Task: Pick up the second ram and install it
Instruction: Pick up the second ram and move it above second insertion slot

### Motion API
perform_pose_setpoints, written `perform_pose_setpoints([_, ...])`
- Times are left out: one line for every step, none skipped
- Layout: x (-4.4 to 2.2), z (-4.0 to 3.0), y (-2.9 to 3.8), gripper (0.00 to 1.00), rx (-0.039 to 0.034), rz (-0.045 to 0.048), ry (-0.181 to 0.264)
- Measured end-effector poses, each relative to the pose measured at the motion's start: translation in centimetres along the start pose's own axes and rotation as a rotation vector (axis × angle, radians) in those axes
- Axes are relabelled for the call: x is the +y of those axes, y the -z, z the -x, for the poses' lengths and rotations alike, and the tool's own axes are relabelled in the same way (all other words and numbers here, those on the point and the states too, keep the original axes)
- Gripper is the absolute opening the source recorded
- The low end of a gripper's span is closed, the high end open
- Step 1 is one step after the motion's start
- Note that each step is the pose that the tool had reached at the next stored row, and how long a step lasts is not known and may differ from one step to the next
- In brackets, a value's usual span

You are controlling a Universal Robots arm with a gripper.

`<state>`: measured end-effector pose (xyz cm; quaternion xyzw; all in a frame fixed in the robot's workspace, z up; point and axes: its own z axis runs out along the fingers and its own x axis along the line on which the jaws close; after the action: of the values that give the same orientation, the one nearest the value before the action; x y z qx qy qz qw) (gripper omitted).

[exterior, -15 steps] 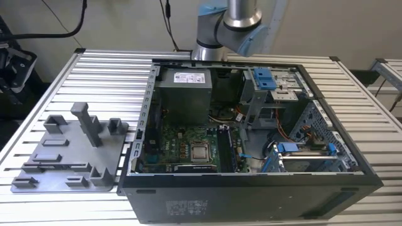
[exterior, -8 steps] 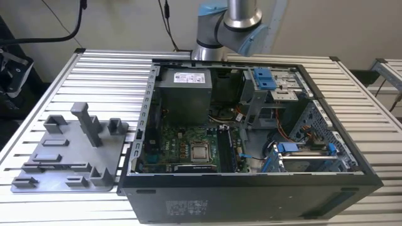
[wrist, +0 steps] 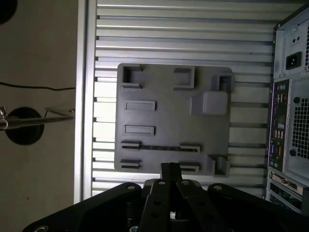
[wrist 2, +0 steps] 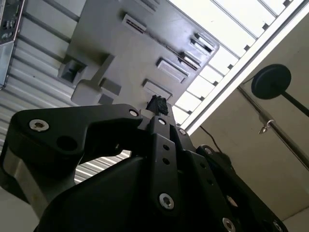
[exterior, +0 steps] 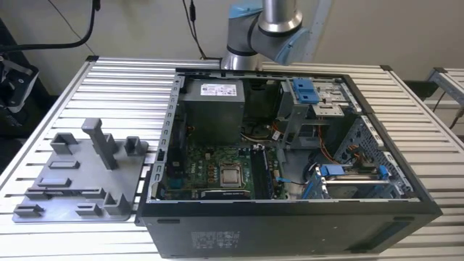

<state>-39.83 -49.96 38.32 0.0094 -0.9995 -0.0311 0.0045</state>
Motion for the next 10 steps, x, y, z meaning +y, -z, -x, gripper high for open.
perform_pose_setpoints([0.0,-0.01,0.0,0.11,0.0001,-0.0001,0.0])
perform_pose_setpoints([0.01,-0.02,0.0,0.11,0.0,0.0,0.0])
perform_pose_setpoints([0.01,-0.02,0.0,0.11,0.0,0.0,0.0])
perform_pose_setpoints([0.01,-0.03,0.0,0.11,0.0,0.0,0.0])
perform_pose_setpoints([0.0,-0.04,0.0,0.11,0.0001,0.0,0.0])
perform_pose_setpoints([0.0,-0.05,-0.01,0.11,0.0,0.0,0.002])
perform_pose_setpoints([0.0,-0.06,0.0,0.11,0.0004,0.0,0.007])
perform_pose_setpoints([0.0,-0.06,0.0,0.11,0.0011,-0.0002,0.016])
perform_pose_setpoints([0.0,-0.07,0.0,0.11,0.0017,-0.0002,0.028])
perform_pose_setpoints([0.0,-0.07,-0.01,0.11,0.0025,-0.0003,0.043])
